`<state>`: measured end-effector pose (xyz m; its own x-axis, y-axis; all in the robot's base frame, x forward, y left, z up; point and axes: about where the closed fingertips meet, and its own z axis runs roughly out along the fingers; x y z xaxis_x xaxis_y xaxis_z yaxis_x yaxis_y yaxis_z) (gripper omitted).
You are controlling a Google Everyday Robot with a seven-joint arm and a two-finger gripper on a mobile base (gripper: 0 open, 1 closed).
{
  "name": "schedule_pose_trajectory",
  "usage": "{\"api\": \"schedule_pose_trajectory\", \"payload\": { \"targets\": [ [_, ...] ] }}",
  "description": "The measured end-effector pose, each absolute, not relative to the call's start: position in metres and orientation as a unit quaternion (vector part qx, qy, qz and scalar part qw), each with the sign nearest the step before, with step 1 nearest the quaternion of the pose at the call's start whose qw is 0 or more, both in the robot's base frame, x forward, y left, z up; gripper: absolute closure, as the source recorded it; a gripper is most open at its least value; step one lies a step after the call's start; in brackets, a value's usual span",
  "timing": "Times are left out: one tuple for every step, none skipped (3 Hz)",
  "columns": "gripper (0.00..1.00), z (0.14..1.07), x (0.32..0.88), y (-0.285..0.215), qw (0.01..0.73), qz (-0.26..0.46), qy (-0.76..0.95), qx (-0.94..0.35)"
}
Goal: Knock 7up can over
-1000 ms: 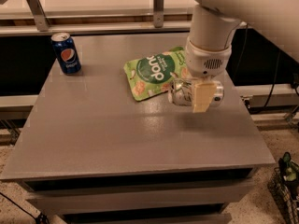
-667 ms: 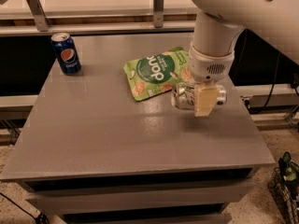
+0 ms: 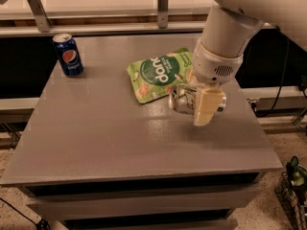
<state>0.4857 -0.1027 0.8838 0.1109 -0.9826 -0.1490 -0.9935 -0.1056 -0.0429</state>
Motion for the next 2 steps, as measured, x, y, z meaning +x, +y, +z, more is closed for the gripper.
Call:
{"api": "schedule_pose_trajectory", "payload": {
  "targets": [
    [0.00, 0.8847, 0.4856, -0.0987, 0.073, 0.045, 0.665, -0.742],
    [0.00, 0.8847, 0.4856, -0.0987, 0.073, 0.045, 0.665, -0.742]
  ]
}}
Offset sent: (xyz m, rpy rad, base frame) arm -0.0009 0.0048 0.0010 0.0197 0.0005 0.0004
